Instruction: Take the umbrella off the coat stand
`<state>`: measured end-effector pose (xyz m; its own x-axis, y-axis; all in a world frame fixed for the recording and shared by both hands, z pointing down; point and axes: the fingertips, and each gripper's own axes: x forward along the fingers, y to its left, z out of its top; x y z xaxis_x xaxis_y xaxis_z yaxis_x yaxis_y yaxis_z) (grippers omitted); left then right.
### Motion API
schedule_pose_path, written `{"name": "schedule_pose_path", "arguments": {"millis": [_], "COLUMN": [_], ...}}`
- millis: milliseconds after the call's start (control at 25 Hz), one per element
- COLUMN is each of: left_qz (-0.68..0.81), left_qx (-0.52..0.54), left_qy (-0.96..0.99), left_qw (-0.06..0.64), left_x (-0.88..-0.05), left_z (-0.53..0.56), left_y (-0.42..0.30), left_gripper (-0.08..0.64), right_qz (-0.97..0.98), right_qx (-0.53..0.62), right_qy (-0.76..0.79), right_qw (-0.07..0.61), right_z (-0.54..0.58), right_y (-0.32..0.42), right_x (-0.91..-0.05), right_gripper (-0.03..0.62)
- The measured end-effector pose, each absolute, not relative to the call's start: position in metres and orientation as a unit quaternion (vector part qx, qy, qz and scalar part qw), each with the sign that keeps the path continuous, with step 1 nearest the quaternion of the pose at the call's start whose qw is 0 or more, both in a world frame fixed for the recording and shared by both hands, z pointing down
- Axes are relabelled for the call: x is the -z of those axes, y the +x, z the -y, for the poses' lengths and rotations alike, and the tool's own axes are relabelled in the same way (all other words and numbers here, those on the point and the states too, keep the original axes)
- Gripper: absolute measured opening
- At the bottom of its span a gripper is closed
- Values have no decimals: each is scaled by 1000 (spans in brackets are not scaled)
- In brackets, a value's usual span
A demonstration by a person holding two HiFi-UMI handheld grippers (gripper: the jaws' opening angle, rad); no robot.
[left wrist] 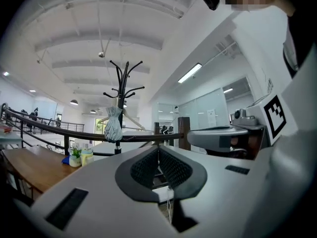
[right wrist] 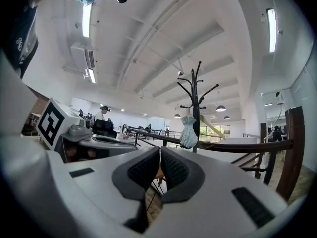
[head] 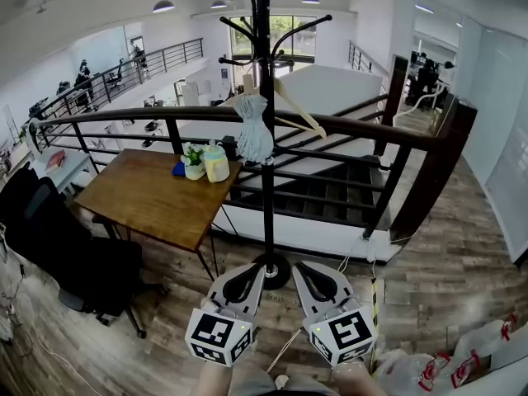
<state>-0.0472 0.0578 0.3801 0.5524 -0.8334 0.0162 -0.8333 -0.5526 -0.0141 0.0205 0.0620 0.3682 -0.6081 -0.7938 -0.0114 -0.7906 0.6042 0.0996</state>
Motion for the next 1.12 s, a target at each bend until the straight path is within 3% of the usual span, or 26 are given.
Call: {"name": "schedule_pose_path", "arguments": {"millis": [280, 1120], "left_qz": [-477, -472], "left_qx": [-17, -63], "left_qy": [-878, -879], "left_qw": [-32, 3], "left_x": [-385, -334], "left_z": [-49, 138], "left_y": [-37, -52], "left_gripper": [17, 17], "right_qz": [903, 903], "right_qx": [28, 66], "right_qy": [428, 424], "right_qw": [32, 7], "right_z": [-47, 139], "right_y": [34, 24], "right_x": [-388, -336], "right_gripper": [29, 29]}}
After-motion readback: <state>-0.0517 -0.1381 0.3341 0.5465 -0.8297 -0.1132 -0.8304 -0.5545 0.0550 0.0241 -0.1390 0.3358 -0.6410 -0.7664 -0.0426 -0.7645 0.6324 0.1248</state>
